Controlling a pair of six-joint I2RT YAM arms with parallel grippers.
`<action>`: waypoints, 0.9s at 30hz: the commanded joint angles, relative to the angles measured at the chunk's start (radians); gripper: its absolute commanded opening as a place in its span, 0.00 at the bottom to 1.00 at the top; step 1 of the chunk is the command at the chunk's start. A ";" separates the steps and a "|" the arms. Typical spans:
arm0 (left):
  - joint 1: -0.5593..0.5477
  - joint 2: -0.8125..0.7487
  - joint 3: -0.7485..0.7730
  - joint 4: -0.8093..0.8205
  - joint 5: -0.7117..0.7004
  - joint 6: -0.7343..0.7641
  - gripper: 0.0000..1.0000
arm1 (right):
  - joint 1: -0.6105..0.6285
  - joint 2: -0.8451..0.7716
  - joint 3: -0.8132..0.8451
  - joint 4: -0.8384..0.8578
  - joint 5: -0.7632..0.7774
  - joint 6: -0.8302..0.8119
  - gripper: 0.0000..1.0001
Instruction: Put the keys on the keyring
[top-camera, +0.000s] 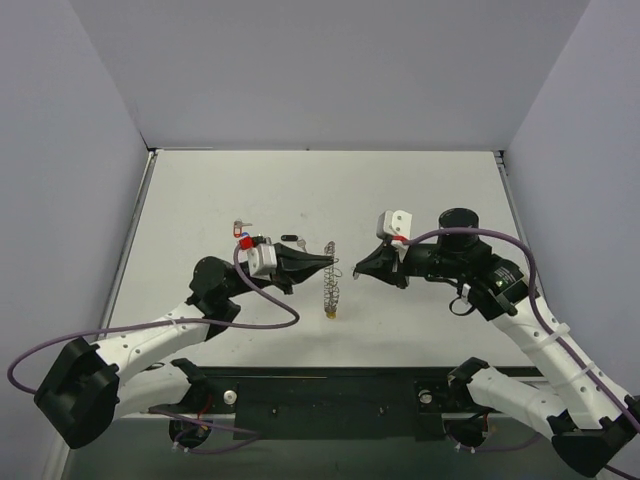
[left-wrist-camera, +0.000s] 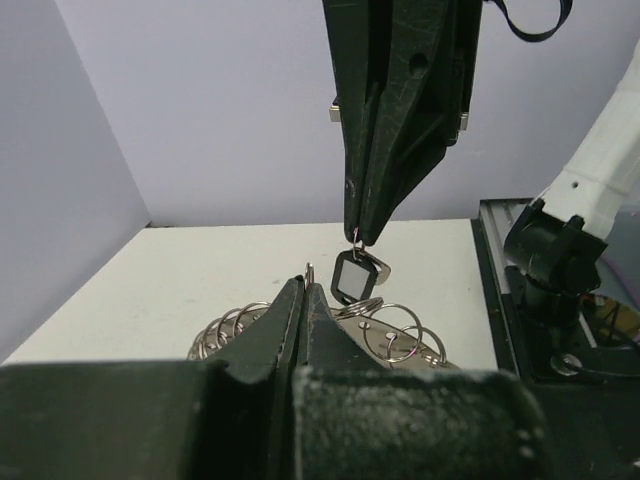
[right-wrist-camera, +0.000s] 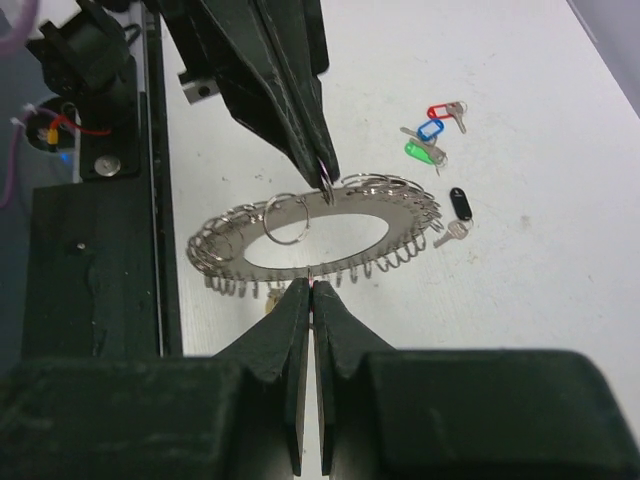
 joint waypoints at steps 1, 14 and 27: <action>0.006 0.044 0.024 0.250 -0.031 -0.243 0.00 | -0.013 -0.024 0.047 0.142 -0.095 0.198 0.00; 0.040 0.154 0.046 0.467 -0.033 -0.559 0.00 | -0.025 -0.015 0.053 0.169 -0.053 0.288 0.00; 0.043 0.154 0.044 0.508 -0.025 -0.593 0.00 | -0.016 0.010 0.033 0.140 -0.004 0.246 0.00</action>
